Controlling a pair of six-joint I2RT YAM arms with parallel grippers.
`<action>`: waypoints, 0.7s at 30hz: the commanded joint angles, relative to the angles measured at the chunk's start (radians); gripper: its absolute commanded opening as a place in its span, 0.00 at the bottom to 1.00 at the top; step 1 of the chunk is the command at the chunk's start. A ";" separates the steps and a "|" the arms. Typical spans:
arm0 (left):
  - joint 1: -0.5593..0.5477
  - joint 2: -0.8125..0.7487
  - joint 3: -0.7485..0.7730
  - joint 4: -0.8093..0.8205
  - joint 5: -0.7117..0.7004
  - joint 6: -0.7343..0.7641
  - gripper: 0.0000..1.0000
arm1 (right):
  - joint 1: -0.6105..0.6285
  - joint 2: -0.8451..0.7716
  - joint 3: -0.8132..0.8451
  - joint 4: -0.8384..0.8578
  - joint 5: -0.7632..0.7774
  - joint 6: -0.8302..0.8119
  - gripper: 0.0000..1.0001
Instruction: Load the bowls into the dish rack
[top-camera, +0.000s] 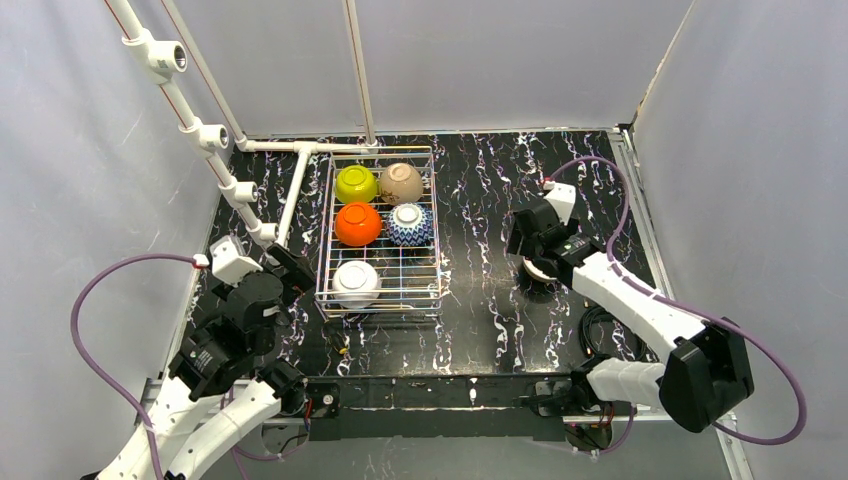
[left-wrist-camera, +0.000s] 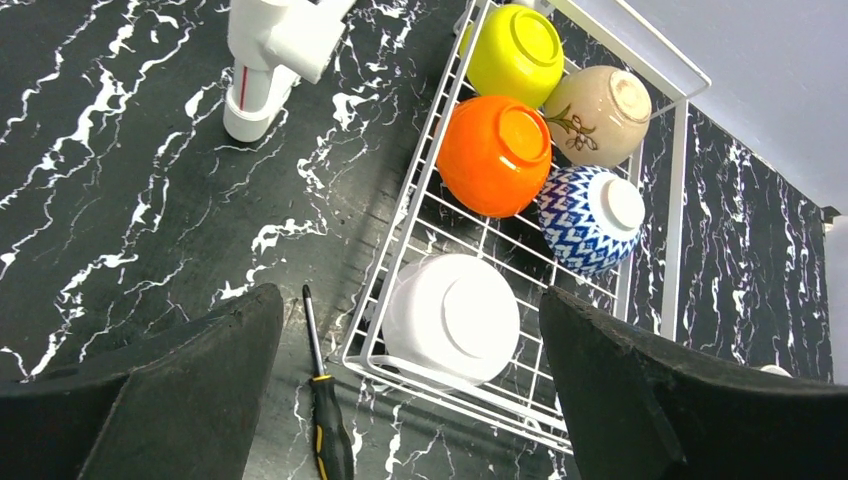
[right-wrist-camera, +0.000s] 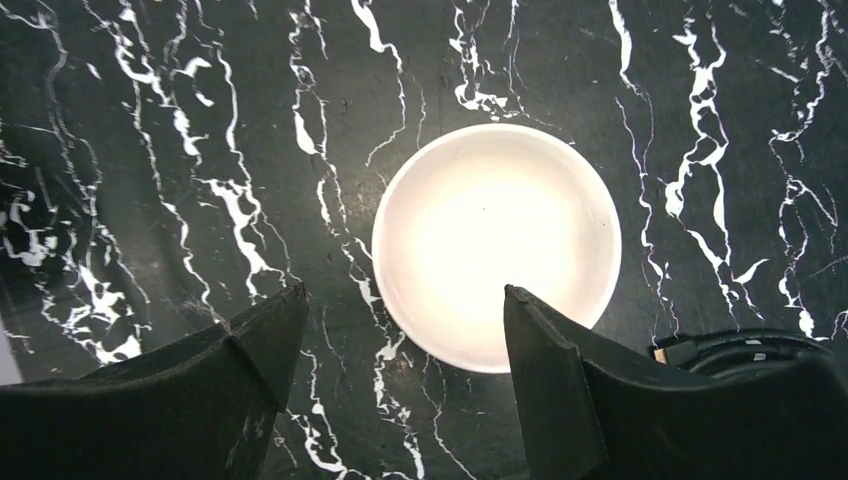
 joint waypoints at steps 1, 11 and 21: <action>-0.004 0.032 0.041 0.045 0.016 -0.010 0.98 | -0.082 0.052 -0.015 0.118 -0.136 -0.065 0.80; -0.004 0.061 0.056 0.072 0.007 0.034 0.98 | -0.186 0.286 0.099 0.112 -0.206 0.026 0.59; -0.004 0.051 0.041 0.072 -0.003 0.049 0.98 | -0.185 0.344 0.142 0.092 -0.178 0.064 0.27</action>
